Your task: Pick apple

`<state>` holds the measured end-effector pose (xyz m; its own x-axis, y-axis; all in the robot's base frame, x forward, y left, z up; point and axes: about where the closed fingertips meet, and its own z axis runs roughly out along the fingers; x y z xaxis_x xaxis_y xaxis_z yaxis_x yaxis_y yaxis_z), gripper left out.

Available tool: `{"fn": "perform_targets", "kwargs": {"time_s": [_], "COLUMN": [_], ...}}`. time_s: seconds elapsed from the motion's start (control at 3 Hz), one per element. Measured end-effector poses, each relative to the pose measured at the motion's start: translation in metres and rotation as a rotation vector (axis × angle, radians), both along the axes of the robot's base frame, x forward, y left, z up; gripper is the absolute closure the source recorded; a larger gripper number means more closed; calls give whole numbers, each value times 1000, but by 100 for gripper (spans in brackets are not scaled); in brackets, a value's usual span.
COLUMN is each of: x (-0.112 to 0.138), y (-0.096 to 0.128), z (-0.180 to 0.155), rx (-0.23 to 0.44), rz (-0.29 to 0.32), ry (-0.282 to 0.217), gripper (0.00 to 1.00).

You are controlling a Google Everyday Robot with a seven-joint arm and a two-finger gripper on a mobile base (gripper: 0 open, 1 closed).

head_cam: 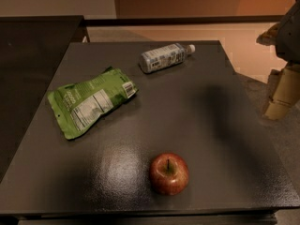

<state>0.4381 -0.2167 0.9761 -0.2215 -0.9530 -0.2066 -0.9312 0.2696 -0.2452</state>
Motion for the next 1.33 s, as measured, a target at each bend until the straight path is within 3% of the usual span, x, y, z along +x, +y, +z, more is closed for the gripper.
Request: {"fn": "perform_targets", "kwargs": {"time_s": [0.67, 1.0, 1.33], "x": [-2, -12, -30], "y": [3, 15, 41], "z": [0, -9, -30], "rx": [4, 39, 105], "rz": [15, 71, 154], "ry": [4, 23, 51], "gripper": [0, 0, 0]}}
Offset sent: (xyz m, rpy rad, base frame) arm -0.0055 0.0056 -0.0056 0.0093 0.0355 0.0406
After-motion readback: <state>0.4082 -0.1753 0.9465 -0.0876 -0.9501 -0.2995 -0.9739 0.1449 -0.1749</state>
